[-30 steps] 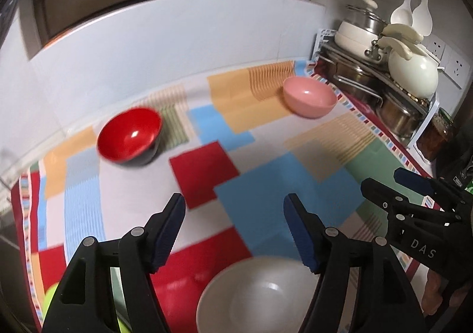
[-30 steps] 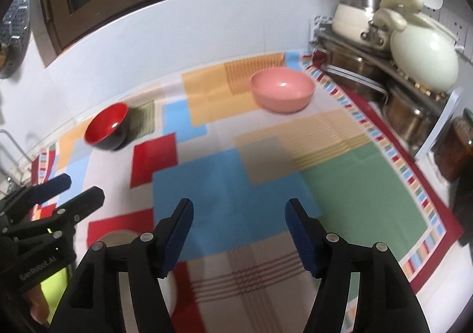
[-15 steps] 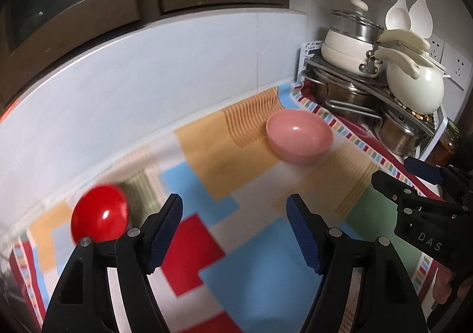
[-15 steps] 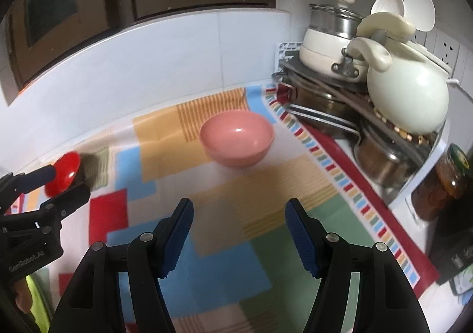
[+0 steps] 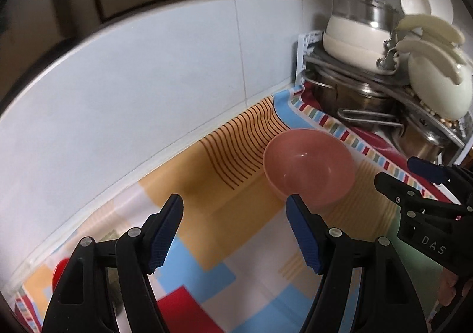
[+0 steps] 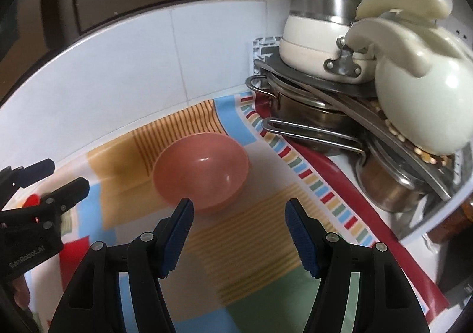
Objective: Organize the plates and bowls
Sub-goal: 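Move both grippers toward the rim of the pink bowl, then close both grippers on the rim of the pink bowl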
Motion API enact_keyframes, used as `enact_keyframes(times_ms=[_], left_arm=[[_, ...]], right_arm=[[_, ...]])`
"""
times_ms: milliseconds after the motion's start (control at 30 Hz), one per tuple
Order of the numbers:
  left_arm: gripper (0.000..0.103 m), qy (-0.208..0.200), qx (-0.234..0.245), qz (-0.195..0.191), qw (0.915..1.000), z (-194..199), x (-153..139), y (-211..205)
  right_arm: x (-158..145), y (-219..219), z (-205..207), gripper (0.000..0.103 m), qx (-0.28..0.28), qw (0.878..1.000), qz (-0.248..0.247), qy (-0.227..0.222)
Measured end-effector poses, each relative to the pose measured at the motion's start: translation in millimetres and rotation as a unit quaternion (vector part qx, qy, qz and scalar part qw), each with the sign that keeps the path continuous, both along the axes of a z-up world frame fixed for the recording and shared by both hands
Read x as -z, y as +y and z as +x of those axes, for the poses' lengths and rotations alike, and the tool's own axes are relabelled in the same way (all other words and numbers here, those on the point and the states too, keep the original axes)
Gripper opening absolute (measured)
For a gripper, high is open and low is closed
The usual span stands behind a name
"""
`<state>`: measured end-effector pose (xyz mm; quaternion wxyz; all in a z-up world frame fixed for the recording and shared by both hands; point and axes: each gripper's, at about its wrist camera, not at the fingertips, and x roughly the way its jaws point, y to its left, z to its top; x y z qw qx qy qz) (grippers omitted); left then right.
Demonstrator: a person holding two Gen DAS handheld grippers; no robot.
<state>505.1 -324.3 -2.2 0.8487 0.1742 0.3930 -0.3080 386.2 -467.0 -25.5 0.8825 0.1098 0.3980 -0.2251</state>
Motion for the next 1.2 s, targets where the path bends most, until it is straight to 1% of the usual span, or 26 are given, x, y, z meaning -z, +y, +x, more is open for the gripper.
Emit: enact_keyframes(times_ms=[133, 267, 300, 367, 467, 533, 733, 800, 900, 967, 1033, 1067, 1167, 1200], left_arm=[[0.07, 0.004, 0.014, 0.018, 0.9997, 12.2, 15.9, -26.0], [0.067, 0.017, 0.02, 0.022, 0.9994, 21.6, 28.9, -46.1], [0.067, 0.019, 0.022, 0.023, 0.9993, 24.1, 32.1, -50.4], [0.065, 0.029, 0.029, 0.029, 0.9987, 29.4, 39.6, -60.5], [0.063, 0.041, 0.033, 0.034, 0.998, 36.4, 50.3, -72.1], [0.06, 0.051, 0.031, 0.038, 0.9975, 40.2, 57.4, -77.4], [0.054, 0.085, 0.039, 0.041, 0.9948, 47.1, 73.5, -88.4], [0.05, 0.094, 0.043, 0.045, 0.9936, 48.4, 78.4, -93.4], [0.042, 0.103, 0.045, 0.049, 0.9924, 50.4, 83.0, -99.5], [0.033, 0.11, 0.045, 0.051, 0.9916, 51.4, 86.1, -102.3], [0.027, 0.116, 0.047, 0.052, 0.9907, 51.9, 89.2, -104.3], [0.023, 0.118, 0.046, 0.052, 0.9905, 52.5, 90.2, -104.9], [0.015, 0.127, 0.047, 0.049, 0.9896, 51.4, 92.3, -106.0], [0.015, 0.127, 0.046, 0.05, 0.9896, 50.9, 93.1, -107.0]], right_arm=[[15.0, -16.3, 20.2, 0.064, 0.009, 1.0, 0.018, 0.008], [26.5, -27.3, 34.2, 0.063, 0.018, 0.999, 0.031, 0.013], [30.0, -30.2, 38.2, 0.06, 0.02, 0.999, 0.035, 0.017], [36.4, -34.6, 44.9, 0.058, 0.022, 0.999, 0.045, 0.021], [42.7, -40.2, 54.6, 0.054, 0.026, 0.998, 0.053, 0.03], [46.0, -42.8, 59.8, 0.045, 0.027, 0.997, 0.061, 0.036], [54.2, -52.3, 71.9, 0.039, 0.032, 0.994, 0.089, 0.048], [58.2, -54.2, 73.5, 0.036, 0.036, 0.993, 0.096, 0.052], [64.5, -58.4, 76.2, 0.031, 0.039, 0.991, 0.116, 0.055], [67.3, -60.8, 77.7, 0.028, 0.042, 0.99, 0.123, 0.056], [69.6, -62.5, 80.2, 0.022, 0.041, 0.989, 0.128, 0.056], [70.0, -62.2, 81.0, 0.02, 0.039, 0.989, 0.13, 0.056], [69.0, -59.9, 83.7, 0.018, 0.035, 0.99, 0.123, 0.058], [69.2, -59.4, 84.4, 0.016, 0.035, 0.99, 0.12, 0.059]])
